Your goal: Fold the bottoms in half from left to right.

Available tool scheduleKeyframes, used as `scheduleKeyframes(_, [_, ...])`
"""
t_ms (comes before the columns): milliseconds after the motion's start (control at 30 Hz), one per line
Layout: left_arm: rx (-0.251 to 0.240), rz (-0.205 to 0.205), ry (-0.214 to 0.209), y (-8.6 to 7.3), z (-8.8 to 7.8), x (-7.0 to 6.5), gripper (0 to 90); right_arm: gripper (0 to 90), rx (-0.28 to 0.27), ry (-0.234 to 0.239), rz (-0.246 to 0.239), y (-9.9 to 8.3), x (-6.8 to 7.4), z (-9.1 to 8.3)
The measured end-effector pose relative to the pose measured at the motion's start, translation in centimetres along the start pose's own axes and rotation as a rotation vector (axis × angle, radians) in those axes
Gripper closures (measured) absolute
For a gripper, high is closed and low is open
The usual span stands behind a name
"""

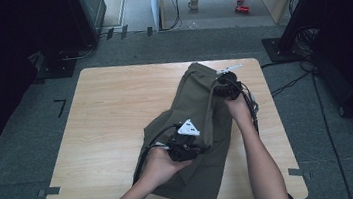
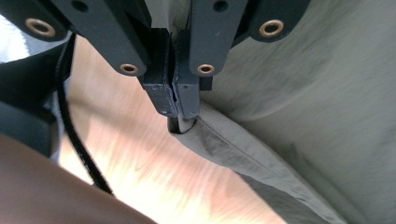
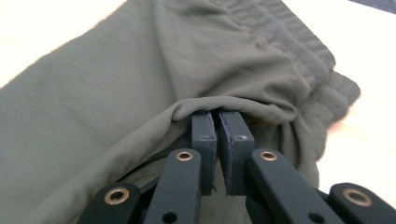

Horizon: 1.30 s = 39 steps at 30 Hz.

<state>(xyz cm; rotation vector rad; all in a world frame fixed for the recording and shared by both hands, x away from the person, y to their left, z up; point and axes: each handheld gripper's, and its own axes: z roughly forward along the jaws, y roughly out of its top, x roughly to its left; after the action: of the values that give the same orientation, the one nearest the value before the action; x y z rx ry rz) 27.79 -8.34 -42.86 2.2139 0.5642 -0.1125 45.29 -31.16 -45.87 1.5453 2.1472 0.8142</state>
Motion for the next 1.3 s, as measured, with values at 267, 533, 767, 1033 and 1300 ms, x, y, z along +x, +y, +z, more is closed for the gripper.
scheduleKeyframes(267, [0.012,-0.022,-0.089,-0.1,2.0,-0.8,72.1,78.3,0.032,-0.021,0.0,-1.2,-0.9,0.5])
scheduleKeyframes(533, [-0.025,0.009,-0.06,0.1,0.5,0.1,62.6,73.1,0.001,-0.015,0.028,-1.6,-1.4,-0.3])
scheduleKeyframes(767, [-0.002,0.066,0.036,-0.4,0.0,2.1,63.6,75.2,-0.032,0.008,0.054,-1.8,-1.5,-1.3])
scheduleKeyframes(1033, [-0.011,0.089,0.093,-1.2,-0.6,5.2,63.5,76.2,-0.082,0.023,0.068,-2.2,-1.5,-2.7])
scheduleKeyframes(1300, [-0.038,0.034,0.133,-1.7,-1.8,9.3,63.2,75.7,-0.139,0.058,0.069,-3.0,-1.0,-4.9])
